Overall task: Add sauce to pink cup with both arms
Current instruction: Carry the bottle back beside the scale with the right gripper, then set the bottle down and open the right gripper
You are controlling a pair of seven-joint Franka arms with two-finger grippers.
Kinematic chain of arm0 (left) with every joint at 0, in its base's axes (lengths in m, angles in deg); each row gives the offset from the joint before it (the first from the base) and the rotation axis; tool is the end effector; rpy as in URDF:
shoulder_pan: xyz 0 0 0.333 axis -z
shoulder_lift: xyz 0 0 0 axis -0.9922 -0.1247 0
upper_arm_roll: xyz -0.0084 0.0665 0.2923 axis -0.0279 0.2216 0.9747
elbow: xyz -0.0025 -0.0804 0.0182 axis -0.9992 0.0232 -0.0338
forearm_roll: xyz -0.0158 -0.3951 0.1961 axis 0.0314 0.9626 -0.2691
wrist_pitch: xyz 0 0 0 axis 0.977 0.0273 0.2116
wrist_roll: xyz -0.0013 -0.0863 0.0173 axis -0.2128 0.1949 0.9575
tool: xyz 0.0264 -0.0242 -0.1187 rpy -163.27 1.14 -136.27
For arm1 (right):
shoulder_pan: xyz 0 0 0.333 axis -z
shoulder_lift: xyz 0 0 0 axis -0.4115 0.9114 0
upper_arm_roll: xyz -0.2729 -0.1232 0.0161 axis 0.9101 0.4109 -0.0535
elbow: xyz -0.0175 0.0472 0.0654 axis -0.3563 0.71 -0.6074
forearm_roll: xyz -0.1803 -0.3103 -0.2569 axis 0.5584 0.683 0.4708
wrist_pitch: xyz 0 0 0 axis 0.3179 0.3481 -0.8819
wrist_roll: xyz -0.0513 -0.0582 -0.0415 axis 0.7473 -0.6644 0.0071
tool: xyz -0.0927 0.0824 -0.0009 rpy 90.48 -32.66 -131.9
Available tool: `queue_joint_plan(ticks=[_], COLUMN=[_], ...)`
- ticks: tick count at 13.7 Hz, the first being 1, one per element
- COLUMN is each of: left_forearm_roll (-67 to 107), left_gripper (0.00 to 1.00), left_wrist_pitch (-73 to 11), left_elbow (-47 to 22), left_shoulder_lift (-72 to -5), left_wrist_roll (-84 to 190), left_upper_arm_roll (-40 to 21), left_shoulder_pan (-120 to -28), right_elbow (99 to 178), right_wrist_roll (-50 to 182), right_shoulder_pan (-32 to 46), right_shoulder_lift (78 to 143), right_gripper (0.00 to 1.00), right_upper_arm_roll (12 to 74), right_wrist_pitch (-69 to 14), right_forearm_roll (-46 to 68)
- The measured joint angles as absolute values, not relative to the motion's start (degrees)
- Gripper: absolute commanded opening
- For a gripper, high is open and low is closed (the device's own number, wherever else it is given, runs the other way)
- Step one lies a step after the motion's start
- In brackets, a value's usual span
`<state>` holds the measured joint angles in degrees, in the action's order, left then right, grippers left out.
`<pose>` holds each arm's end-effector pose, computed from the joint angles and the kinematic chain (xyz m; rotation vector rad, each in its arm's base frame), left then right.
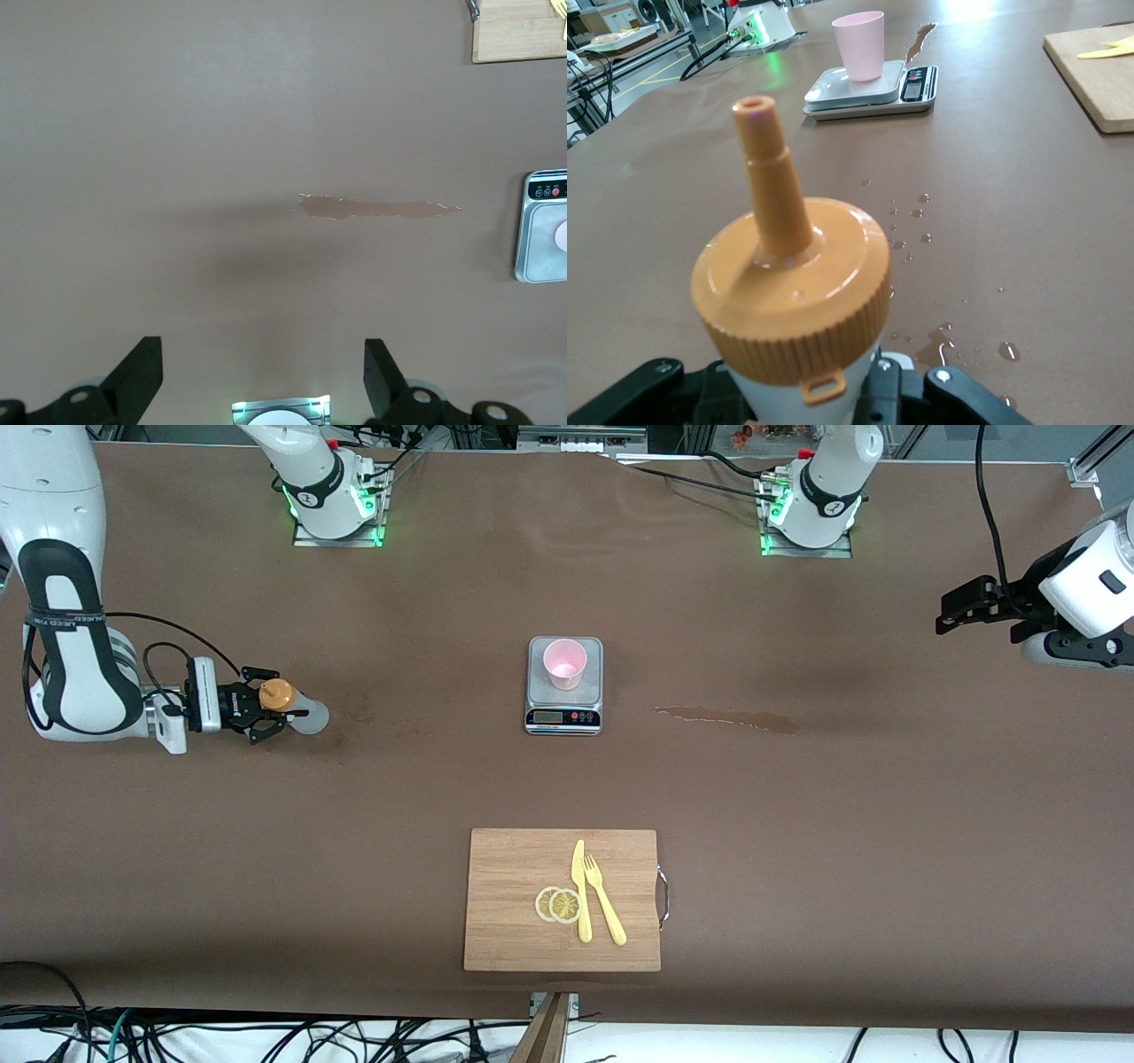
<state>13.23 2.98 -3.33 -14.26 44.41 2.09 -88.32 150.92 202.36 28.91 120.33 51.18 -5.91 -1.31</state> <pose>0.5923 -0.0171 0.5633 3.0811 -0.0982 -0.2472 0.5474 -0.0953 0.1095 -1.4751 -1.6327 -0.5880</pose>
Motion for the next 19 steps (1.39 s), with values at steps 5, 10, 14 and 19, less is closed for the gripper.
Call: queue_joint_plan(ticks=[5, 10, 14, 19], left_forearm_roll=[13.2, 13.2, 13.2, 13.2], left_gripper=[1.0, 1.0, 1.0, 1.0], left_wrist_pitch=[3.0, 3.0, 3.0, 3.0], left_elbow=[-3.3, -3.3, -3.3, -3.3], left_shoulder_lift=[-14.3, -14.3, -14.4, -14.4], left_wrist_roll=[44.5, 45.5, 46.4, 46.5], left_upper_arm_roll=[2.1, 2.1, 2.1, 1.9], left_shoulder_pan=[-88.3, -88.4, -88.5, -88.5], right_elbow=[150.7, 150.1, 149.8, 146.2], right_wrist_roll=[201.9, 196.8, 195.1, 186.1], right_shoulder_pan=[29.1, 29.1, 30.7, 32.2], right_shoulder_lift=[120.2, 116.0, 111.7, 104.4], right_gripper=[1.0, 1.0, 1.0, 1.0], right_upper_arm_roll=[51.0, 50.8, 51.0, 50.9], right_wrist_pitch=[-5.9, -3.4, -3.2, -2.5], right_forearm_roll=[-2.8, -2.3, 7.0, 19.7])
